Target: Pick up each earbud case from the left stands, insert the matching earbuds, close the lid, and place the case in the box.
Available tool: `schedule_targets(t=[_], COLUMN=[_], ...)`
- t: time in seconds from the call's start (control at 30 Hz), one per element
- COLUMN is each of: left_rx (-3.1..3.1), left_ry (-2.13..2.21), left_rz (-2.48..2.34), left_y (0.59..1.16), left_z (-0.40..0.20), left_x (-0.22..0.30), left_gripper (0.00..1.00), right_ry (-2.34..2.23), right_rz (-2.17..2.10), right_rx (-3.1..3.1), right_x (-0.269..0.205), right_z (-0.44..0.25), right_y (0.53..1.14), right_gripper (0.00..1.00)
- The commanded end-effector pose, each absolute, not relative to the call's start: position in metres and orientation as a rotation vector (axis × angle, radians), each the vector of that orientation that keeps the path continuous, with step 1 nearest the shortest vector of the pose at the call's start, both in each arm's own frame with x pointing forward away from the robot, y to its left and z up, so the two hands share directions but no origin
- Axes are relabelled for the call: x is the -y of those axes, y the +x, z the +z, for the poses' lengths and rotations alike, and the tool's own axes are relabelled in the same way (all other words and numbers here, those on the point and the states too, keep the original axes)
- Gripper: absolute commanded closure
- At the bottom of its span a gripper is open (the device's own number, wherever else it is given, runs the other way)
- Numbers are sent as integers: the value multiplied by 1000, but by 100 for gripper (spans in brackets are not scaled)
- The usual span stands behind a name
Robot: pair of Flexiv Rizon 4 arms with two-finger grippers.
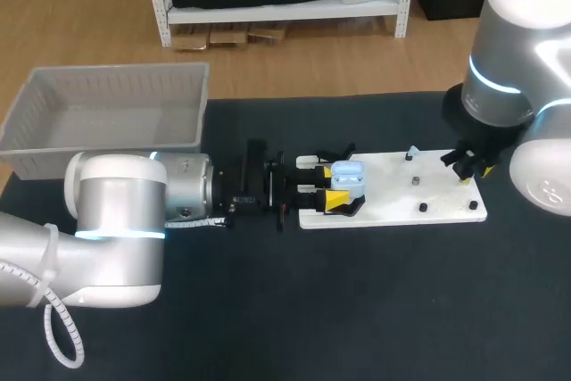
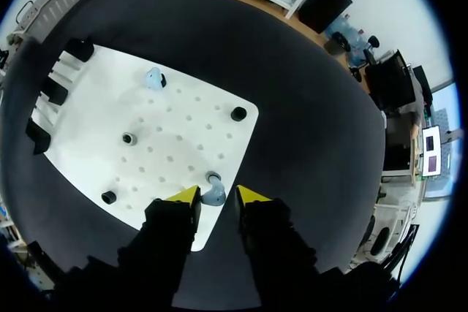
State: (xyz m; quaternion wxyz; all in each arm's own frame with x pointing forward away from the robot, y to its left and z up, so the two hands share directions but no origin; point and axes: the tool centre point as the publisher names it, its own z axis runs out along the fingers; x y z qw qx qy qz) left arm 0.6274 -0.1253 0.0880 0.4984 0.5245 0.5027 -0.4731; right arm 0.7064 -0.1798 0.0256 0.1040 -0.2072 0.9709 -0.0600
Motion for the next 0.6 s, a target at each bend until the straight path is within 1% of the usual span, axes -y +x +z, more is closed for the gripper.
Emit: schedule_targets(t=[0.03, 0.2, 0.23, 0.27, 0.3, 0.6], left_rx=[-1219, -1219, -1219, -1219, -1219, -1219], left_ry=[1264, 1264, 1264, 1264, 1264, 1264], left_rz=[-1137, -1137, -1137, -1137, -1137, -1137], left_y=[626, 626, 626, 626, 626, 626], left_z=[88, 88, 88, 88, 88, 88], left_x=[126, 126, 126, 126, 126, 126], left_gripper=[100, 100, 100, 100, 100, 100], right_ry=[-610, -613, -614, -615, -614, -620], right_rz=[-183, -184, -184, -185, -186, -199], right_rx=[-2862, -2870, -2871, -2871, -2872, -2874], right_x=[178, 178, 178, 178, 178, 179], right_z=[25, 23, 23, 23, 23, 29], right_y=[706, 706, 706, 706, 706, 702], right_gripper=[72, 75, 82, 95, 100, 100])
